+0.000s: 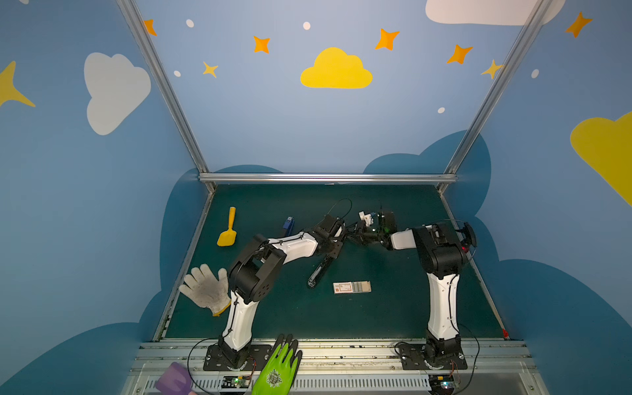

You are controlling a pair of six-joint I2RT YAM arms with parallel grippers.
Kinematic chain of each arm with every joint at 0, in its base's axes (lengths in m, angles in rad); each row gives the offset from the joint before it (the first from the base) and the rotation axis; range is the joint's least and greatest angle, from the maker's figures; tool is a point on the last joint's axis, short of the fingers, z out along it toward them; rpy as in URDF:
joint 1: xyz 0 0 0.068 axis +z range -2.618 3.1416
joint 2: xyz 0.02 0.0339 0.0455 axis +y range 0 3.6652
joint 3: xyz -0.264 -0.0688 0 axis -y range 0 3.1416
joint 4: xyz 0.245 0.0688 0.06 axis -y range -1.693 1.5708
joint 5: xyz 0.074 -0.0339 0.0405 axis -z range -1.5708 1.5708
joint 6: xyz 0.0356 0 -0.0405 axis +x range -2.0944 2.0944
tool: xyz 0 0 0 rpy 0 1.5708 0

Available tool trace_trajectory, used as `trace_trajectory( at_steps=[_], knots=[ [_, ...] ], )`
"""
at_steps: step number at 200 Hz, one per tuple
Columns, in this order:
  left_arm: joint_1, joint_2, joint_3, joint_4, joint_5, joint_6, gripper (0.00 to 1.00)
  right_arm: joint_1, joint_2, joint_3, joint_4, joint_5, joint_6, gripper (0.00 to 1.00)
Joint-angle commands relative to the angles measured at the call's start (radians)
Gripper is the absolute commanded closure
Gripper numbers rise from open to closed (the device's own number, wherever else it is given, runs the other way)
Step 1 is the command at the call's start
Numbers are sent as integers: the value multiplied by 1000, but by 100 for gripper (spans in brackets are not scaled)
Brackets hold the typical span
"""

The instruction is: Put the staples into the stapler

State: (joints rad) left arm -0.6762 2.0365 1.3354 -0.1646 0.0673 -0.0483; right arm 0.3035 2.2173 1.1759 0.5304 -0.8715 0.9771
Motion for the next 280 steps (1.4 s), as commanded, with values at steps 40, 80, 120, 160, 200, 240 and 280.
trace_trajectory(
  at_steps=[40, 80, 120, 160, 200, 240, 280],
  knots=[
    [-9, -45, -1, -3, 5, -14, 64, -4, 22, 0, 88, -21, 6, 85],
    [-14, -201, -124, 19, -44, -39, 56, -27, 6, -29, 131, -20, 14, 87],
    [-19, -446, -367, 75, -70, -101, 54, -51, -25, -53, 110, -25, -12, 87],
    [-19, -682, -688, 311, -70, -163, 51, -70, -38, -68, 92, -32, -30, 87],
    [-19, -777, -957, 610, -67, -155, 49, -71, -29, -61, 88, -32, -26, 88],
    [-19, -668, -1012, 746, -15, -125, 54, -70, -22, -52, 86, -35, -22, 87],
    [-26, -587, -997, 817, 26, -96, 60, -71, -25, -50, 62, -31, -39, 87]
  ],
)
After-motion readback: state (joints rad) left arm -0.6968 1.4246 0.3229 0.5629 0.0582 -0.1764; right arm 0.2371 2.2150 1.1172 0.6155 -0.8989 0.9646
